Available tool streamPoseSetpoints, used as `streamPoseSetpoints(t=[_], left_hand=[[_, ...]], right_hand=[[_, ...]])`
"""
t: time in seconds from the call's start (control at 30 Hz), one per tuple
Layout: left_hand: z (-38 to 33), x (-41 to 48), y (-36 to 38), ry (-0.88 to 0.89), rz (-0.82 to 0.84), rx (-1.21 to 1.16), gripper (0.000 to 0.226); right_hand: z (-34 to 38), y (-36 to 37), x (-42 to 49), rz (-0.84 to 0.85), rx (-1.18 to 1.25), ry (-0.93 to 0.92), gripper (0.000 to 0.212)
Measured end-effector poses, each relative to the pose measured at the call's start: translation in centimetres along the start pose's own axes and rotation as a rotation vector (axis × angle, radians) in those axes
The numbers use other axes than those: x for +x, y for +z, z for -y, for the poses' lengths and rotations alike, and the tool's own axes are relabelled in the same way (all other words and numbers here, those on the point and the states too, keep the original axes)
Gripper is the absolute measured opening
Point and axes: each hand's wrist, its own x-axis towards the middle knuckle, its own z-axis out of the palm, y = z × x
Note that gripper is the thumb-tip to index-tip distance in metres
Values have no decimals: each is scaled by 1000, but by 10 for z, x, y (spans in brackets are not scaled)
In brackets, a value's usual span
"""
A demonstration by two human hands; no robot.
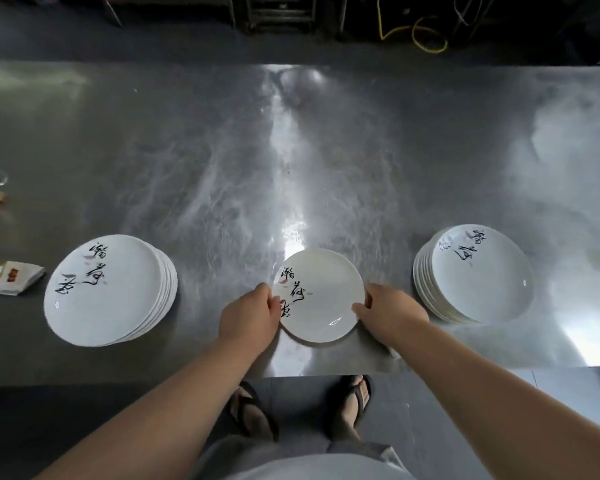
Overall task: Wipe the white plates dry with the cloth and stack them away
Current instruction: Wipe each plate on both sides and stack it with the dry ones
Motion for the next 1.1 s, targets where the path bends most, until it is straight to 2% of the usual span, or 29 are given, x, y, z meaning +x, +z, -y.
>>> streamPoseSetpoints(t=[0.1, 0.17, 0.23, 0.3, 0.37, 0.4, 0.47, 0.5, 0.57, 0.7, 0.8, 0.9, 1.1], left_hand=[[4, -3, -1, 51, -83, 42, 33], [12, -6, 2, 99, -134, 105, 49], [22, -7, 7, 137, -50, 174, 81], [27, -7, 15, 199, 63, 221, 96], [29, -5, 22, 254, 82, 254, 94], [30, -4, 25, 276, 83, 271, 92], [32, -3, 29, 346, 82, 292, 88], [34, -4, 31, 380, 68, 286, 86], [36, -3, 34, 402, 52, 263, 85], [36, 0, 35, 384, 45, 257, 83], [37, 1, 35, 380, 68, 258, 82], [37, 1, 34, 365, 75, 239, 82], [34, 0, 32, 353, 70, 192, 82]], right_hand=[[-2, -14, 1, 27, -32, -13, 26], [2, -31, 1, 8, -3, -37, 28], [13, -43, 0, -47, 129, -116, 29], [28, -42, -2, -140, 256, -228, 32], [37, -24, -3, -182, 247, -372, 44], [39, -9, -3, -151, 166, -435, 60], [35, 22, -3, -77, -136, -506, 89], [33, 36, -5, -78, -283, -528, 94], [28, 52, -6, -163, -418, -569, 90], [17, 52, 12, -258, -477, -663, 70], [28, 40, 34, -220, -469, -608, 71], [46, 46, 34, -211, -355, -549, 74], [23, 80, -9, -93, -371, -775, 74]])
